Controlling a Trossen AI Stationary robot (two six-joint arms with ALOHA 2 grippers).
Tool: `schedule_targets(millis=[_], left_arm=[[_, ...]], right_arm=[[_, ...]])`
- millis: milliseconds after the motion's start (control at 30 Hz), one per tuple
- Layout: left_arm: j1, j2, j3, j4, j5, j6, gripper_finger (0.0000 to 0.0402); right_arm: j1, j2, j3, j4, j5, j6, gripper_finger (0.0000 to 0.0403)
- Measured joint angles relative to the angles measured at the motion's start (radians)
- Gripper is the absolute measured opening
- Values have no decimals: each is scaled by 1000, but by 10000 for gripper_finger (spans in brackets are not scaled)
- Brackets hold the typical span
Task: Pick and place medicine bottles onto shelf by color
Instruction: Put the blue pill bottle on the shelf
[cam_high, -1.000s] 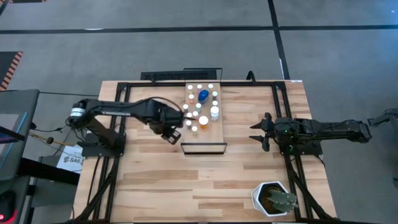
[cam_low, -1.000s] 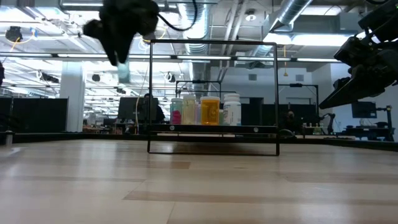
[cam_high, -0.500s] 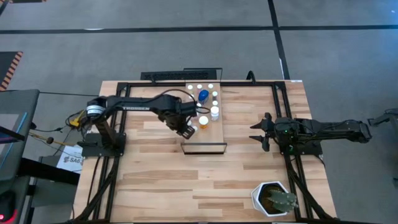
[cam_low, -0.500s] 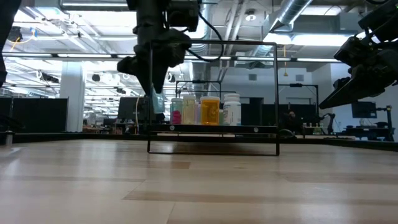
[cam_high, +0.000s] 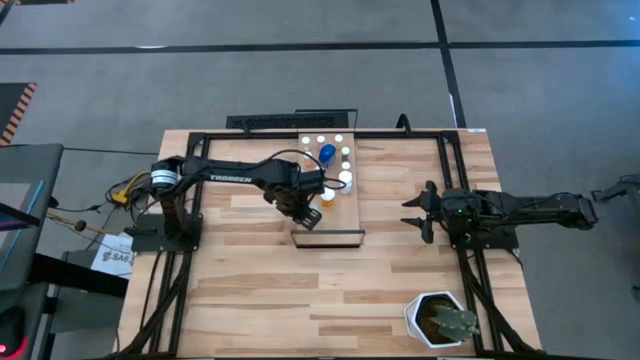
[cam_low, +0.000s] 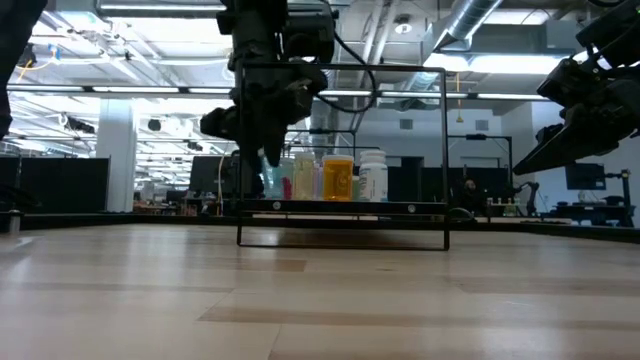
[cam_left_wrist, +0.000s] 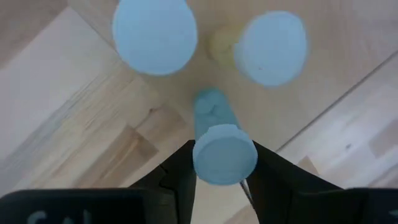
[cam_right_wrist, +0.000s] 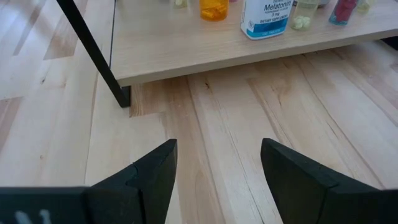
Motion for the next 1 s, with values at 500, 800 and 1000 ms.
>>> schedule_targets(millis=[500, 800, 1000], left_arm=[[-3, 17, -2, 43, 15, 0, 113], [-19, 17, -2, 57, 22, -9, 113], [-20, 16, -1, 59, 50, -8, 113]], right_arm=[[0, 0, 0, 0, 0, 0, 255], [0, 0, 0, 0, 0, 0, 255], [0, 0, 0, 0, 0, 0, 255]])
